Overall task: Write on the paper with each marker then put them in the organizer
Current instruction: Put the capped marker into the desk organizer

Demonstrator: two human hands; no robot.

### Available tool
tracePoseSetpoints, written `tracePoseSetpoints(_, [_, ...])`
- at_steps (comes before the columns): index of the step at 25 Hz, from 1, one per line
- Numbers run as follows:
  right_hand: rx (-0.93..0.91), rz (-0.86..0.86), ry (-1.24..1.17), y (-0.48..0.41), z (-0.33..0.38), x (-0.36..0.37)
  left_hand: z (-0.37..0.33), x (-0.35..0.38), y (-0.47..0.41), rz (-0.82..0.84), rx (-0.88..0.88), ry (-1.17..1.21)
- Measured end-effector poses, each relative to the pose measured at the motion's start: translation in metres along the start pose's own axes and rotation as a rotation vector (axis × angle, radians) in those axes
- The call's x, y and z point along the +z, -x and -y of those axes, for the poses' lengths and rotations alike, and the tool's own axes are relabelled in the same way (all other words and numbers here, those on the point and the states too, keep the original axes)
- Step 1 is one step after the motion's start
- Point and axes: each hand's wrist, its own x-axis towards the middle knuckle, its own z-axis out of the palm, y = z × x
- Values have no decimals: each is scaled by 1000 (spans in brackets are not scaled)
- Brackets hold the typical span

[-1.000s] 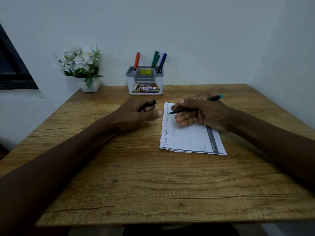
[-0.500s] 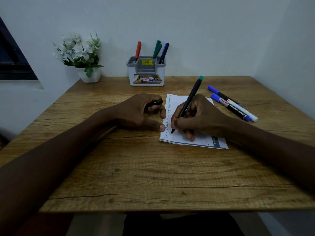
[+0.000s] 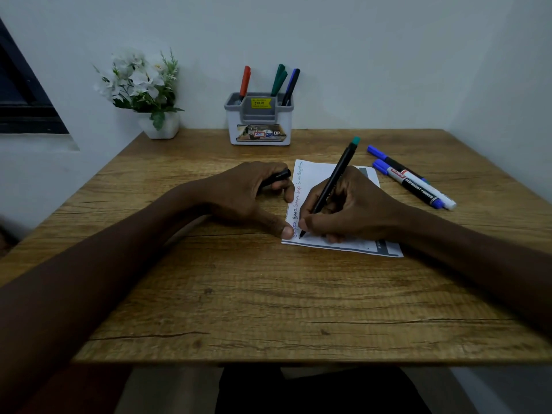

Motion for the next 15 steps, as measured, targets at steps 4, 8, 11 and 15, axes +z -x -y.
tracePoseSetpoints(4, [-21,19,0,1,1,0,1,0,-1,-4,11,12])
tracePoseSetpoints(8, [-7,14,-2,1,0,-2,4,0,-3,-2,20,23])
tracePoseSetpoints(11, [-8,24,1,0,0,-2,5,0,-3,-6,23,32])
tracePoseSetpoints(15, [1,19,-3,-1,-1,-3,6,0,-3,-4,16,33])
